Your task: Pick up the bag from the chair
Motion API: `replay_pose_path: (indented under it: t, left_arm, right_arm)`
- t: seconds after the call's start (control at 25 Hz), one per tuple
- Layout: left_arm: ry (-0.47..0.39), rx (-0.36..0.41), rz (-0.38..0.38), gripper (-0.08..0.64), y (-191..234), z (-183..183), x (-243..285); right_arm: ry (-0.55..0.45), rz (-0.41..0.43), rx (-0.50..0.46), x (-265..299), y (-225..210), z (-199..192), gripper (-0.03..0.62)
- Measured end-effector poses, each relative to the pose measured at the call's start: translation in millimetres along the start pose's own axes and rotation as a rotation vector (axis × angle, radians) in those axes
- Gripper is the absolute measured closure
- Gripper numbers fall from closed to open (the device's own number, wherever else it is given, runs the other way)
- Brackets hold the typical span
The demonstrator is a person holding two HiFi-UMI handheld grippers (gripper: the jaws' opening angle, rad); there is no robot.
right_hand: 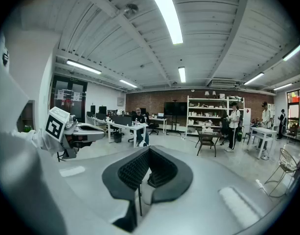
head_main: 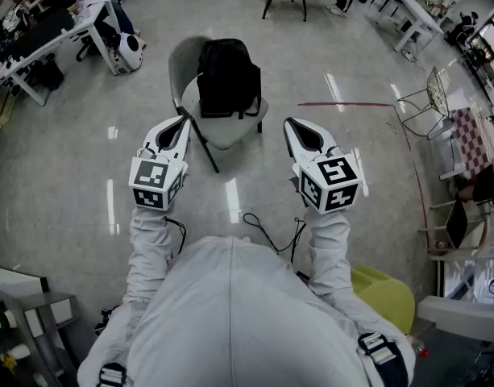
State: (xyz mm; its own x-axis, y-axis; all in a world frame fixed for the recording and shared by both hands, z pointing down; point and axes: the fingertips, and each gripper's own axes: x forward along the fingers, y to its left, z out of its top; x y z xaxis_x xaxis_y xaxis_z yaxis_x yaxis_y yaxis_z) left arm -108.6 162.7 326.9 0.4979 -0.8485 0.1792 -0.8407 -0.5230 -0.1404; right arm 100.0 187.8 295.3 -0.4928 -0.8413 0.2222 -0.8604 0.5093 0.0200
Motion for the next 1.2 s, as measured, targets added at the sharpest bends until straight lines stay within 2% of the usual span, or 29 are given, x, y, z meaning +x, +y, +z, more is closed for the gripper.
replay_pose_path:
  t: [0.44, 0.96, 1.2]
  left_arm:
    - [0.021, -0.010, -0.001, 0.554, -11.5, -2.2, 6.0]
    - [0.102, -0.013, 0.033, 0.554, -34.0, -24.9, 4.3]
    - [0.096, -0.001, 0.028, 0.554, -31.4, -20.8, 17.1]
  right_arm:
    - [0.008, 0.006, -0.001, -0.3, -8.2, -7.2, 0.581]
    - [-0.009, 0.068, 0.096, -2.6, -22.3, -23.0, 0.581]
    - [-0.005, 0.087, 0.116, 10.8, -29.5, -26.1, 0.581]
